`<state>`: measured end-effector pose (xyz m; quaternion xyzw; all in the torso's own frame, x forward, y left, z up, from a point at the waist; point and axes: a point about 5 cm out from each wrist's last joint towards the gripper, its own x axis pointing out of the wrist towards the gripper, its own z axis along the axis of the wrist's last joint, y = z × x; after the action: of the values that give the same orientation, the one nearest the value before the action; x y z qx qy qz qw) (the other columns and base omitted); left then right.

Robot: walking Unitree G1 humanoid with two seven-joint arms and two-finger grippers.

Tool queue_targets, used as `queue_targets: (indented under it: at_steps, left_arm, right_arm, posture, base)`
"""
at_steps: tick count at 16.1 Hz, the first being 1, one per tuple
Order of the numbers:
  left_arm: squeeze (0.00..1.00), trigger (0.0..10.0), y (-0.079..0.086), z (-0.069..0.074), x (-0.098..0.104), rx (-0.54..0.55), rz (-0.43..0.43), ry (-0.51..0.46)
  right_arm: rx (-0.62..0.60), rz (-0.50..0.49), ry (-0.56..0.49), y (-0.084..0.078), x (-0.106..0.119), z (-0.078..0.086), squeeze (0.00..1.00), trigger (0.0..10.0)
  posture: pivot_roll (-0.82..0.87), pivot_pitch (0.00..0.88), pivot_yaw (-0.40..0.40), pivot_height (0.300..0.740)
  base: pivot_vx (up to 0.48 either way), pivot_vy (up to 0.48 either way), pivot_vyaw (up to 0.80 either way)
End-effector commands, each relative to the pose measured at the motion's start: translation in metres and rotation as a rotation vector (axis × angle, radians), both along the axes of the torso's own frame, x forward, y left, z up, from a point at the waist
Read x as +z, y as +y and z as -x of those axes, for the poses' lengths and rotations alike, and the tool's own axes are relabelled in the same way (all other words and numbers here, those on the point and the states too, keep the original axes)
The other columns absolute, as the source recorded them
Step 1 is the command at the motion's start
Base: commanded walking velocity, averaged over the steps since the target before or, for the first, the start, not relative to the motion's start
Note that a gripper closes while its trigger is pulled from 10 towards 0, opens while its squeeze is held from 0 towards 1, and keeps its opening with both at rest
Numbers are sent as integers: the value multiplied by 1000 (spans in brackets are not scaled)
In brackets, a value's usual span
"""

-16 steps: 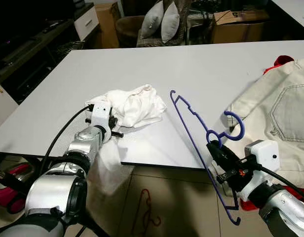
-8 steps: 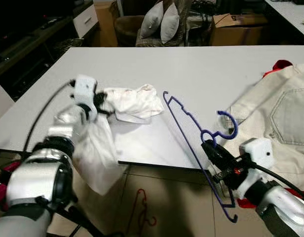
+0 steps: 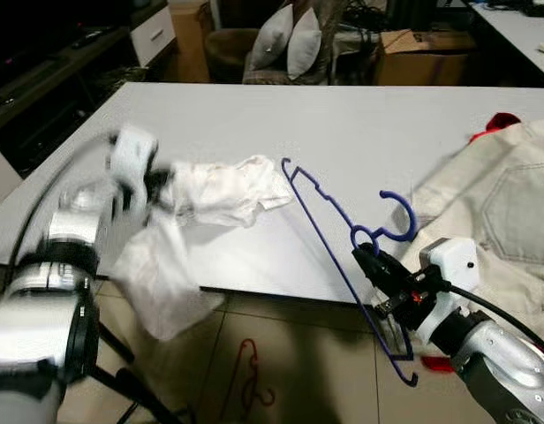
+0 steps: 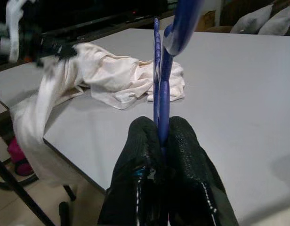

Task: Hang hanger

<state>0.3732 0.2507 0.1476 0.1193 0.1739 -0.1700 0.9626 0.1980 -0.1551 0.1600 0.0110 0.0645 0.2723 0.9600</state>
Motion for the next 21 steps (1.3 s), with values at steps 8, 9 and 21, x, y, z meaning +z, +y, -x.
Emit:
queue_targets:
  at_steps: [8, 9, 21]
  left_arm:
    - [1000, 10000, -23, 25, -15, -216, -16, 34]
    - [1000, 10000, -20, 22, -5, -211, -26, -14]
    - [0, 10000, -46, -4, -10, -130, -200, -89]
  right_arm:
    - [10, 6, -14, 1, 0, -5, 0, 10000]
    - [8, 5, -14, 1, -1, -5, 0, 10000]
    - [11, -4, -18, 5, -1, -4, 0, 10000]
  posture:
    - [6, 0, 91, 740]
    - [10, 0, 94, 740]
    - [-12, 0, 108, 740]
  base:
    - [0, 0, 0]
    - [0, 0, 0]
    - [0, 0, 0]
